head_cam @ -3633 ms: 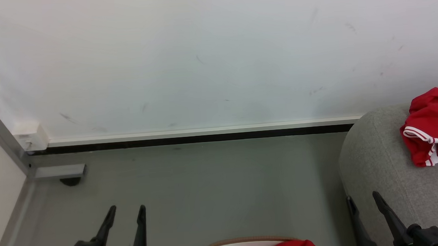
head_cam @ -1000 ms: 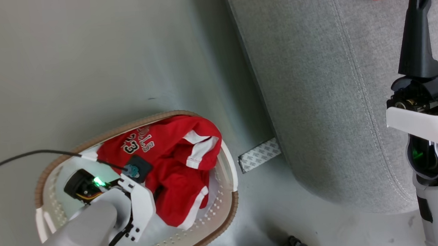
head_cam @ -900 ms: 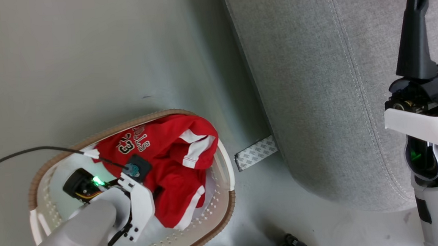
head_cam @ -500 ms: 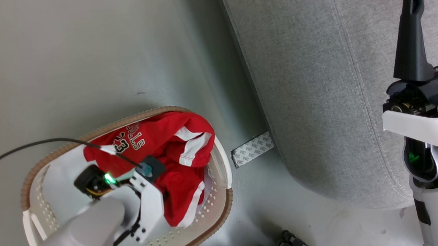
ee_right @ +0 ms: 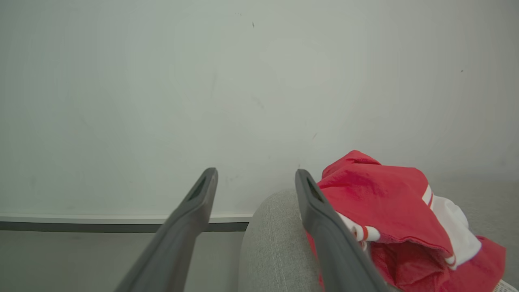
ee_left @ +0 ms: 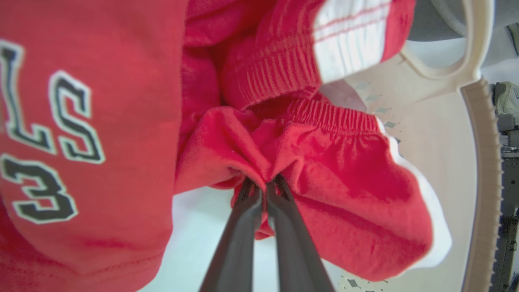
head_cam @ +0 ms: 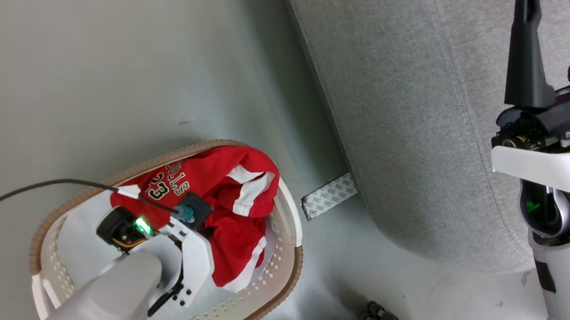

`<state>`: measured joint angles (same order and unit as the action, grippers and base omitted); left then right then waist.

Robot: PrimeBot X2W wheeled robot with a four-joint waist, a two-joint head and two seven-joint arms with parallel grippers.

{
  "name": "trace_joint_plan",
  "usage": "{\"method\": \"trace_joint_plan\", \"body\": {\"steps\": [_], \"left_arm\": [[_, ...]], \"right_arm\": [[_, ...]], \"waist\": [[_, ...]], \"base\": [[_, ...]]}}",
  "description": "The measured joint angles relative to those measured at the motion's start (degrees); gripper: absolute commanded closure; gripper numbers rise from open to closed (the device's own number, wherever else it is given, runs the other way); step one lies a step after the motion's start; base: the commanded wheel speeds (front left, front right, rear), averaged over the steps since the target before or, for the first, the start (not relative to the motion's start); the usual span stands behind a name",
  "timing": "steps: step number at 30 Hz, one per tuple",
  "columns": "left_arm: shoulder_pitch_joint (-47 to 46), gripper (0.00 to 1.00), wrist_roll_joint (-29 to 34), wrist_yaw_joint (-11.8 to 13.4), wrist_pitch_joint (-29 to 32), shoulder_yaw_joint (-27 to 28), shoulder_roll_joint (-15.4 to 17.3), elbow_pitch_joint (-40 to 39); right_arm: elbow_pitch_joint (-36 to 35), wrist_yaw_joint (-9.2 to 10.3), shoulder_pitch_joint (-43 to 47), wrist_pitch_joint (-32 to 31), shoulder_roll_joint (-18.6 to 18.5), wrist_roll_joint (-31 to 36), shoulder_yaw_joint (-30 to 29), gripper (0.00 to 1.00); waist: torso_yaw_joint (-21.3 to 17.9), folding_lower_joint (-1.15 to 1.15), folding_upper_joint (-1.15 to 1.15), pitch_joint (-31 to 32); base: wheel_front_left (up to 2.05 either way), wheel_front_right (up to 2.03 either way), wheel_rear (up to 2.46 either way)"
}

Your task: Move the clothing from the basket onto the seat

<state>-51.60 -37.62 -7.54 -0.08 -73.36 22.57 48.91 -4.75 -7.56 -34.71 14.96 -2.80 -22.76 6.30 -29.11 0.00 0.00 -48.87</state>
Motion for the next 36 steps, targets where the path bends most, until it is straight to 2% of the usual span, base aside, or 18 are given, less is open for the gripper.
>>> {"method": "trace_joint_plan", "body": {"steps": [5, 12, 17, 26, 30, 36], "left_arm": [[0.85, 1.0, -1.79, 0.0, -2.11, 0.0, -0.04, 0.01], [4.61, 1.0, -4.94, 0.0, -7.98, 0.0, -2.88, -0.26], [7.03, 1.0, -6.81, 0.0, -11.37, 0.01, -5.46, -1.47], [9.32, 1.0, -9.46, 0.0, -14.7, 0.25, -7.72, -3.3], [10.66, 1.0, -9.56, 0.0, -14.93, 3.32, -8.56, -5.79], [13.61, 1.0, -5.61, 0.0, -15.04, 9.09, -8.91, -11.07]], "right_arm": [[0.99, 0.01, -0.29, -0.01, 0.0, 0.35, 0.25, 0.0], [3.08, 0.0, 1.6, -0.01, 0.07, 3.64, -0.59, 0.0], [5.49, 0.0, 4.68, 0.0, 0.09, 6.52, -1.43, 0.0], [9.77, 0.0, 10.88, 0.0, 0.02, 9.24, -1.4, 0.0], [11.28, 0.0, 13.16, 0.0, -1.08, 9.12, -0.89, 0.0], [12.67, 0.01, 16.29, 0.0, -2.68, 8.11, -0.25, 0.0]], "waist": [[-0.27, 0.0, 0.0, 1.98], [1.29, 0.0, 0.0, 8.29], [3.3, 0.0, 0.0, 14.56], [8.62, -0.01, 0.0, 26.53], [11.19, -0.01, 0.0, 31.8], [15.41, -0.02, 0.0, 38.86]], "base": [[0.0, 0.0, 0.0], [0.0, 0.0, 0.0], [0.0, 0.0, 0.0], [0.0, 0.0, 0.0], [0.0, 0.0, 0.0], [0.0, 0.0, 0.0]]}}
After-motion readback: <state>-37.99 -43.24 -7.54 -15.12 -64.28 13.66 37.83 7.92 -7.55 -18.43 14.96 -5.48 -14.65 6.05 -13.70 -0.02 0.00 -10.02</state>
